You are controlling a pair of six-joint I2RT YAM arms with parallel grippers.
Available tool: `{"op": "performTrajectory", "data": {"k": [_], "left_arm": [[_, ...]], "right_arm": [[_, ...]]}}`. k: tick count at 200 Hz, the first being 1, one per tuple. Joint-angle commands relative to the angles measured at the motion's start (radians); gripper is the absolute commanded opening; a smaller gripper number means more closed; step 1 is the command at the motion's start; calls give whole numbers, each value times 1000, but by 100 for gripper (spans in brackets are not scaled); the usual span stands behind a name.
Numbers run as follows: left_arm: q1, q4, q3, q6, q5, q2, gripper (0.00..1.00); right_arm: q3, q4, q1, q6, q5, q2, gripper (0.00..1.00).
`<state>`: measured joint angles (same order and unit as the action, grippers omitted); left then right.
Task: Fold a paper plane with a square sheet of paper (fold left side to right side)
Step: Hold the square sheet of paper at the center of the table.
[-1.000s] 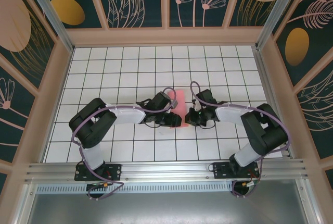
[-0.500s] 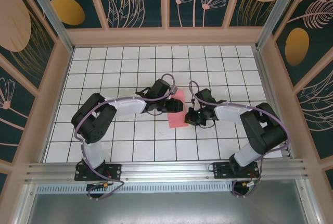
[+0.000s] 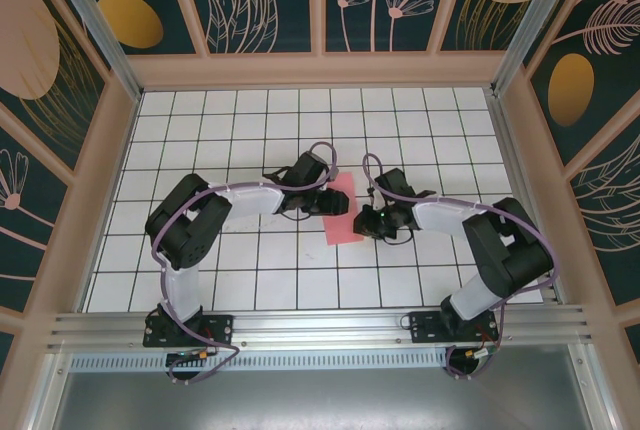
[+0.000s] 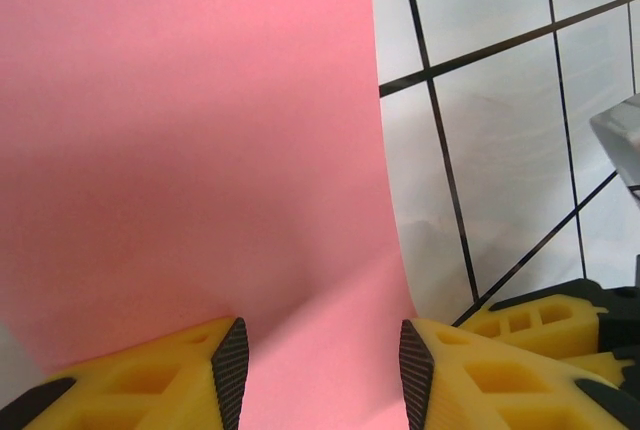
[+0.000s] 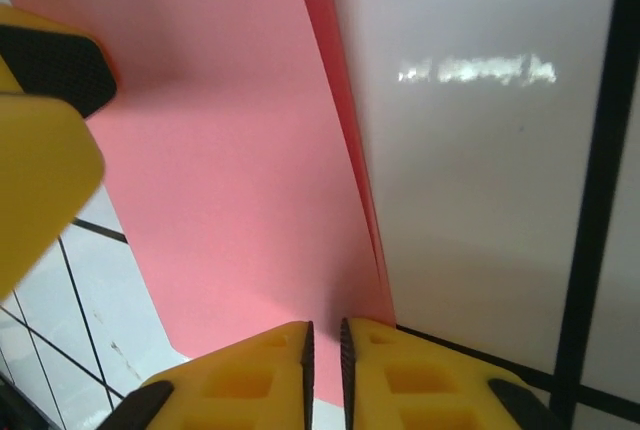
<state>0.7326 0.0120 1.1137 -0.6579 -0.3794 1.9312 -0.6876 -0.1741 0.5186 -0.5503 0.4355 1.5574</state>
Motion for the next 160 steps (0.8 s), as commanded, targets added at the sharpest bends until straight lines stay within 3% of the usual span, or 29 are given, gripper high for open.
{"op": "performTrajectory", "data": {"k": [1,160], "left_arm": [[-7,28,20,21,29,22,47],[-23,-1,19,-9,36,62,44]], "right_arm": [[-43,-33,0,17,-35,-40,20],[-55,20,7,18,34,25,19]]}}
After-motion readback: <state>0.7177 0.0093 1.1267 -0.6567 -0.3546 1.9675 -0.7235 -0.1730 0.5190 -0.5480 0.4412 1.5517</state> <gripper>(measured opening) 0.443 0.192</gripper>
